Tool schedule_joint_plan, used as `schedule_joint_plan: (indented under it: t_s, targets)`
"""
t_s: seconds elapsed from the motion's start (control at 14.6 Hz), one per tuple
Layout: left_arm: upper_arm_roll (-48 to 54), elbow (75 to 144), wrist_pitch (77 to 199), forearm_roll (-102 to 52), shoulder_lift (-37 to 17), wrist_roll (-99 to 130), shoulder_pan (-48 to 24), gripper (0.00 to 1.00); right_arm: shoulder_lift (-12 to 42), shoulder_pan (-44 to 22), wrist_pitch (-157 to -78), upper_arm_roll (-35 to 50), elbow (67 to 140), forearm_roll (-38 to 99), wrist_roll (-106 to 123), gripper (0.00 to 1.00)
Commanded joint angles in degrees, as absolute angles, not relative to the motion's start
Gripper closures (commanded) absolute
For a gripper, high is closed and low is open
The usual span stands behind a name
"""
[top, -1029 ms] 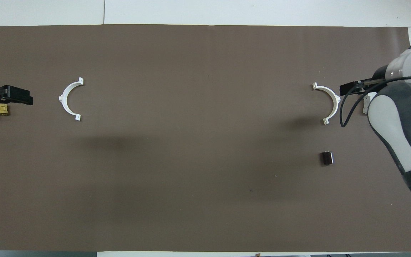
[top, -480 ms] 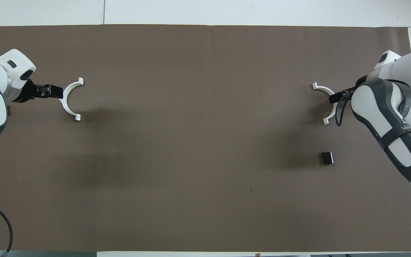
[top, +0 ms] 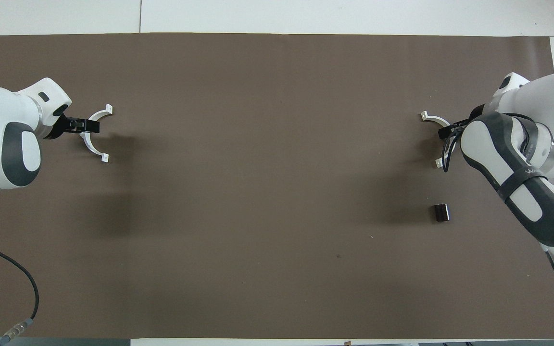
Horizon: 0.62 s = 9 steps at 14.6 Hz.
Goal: Assemble drain pipe with both arms
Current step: 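Grasp the white clamp half with the left gripper while the right gripper grasps the other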
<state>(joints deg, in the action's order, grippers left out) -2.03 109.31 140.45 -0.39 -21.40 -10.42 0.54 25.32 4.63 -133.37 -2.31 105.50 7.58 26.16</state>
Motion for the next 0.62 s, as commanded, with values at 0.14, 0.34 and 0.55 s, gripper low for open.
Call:
schedule_joint_plan:
  t_s: [0.14,0.34,0.55]
  targets:
    - [-1.93,110.3,142.91,0.18,-22.15,-12.3,1.58,0.08,24.79,4.92,-134.65,-1.93,107.31,8.44,27.42,0.54]
    - [-1.93,110.3,142.91,0.18,-22.15,-12.22,1.41,0.18,24.61,4.92,-133.95,-1.85,107.32,8.44,27.42,0.83]
    - [-1.76,110.3,142.65,0.0,-22.06,-10.99,1.14,1.0,24.7,3.43,-129.14,-1.76,102.77,8.52,26.72,1.0]
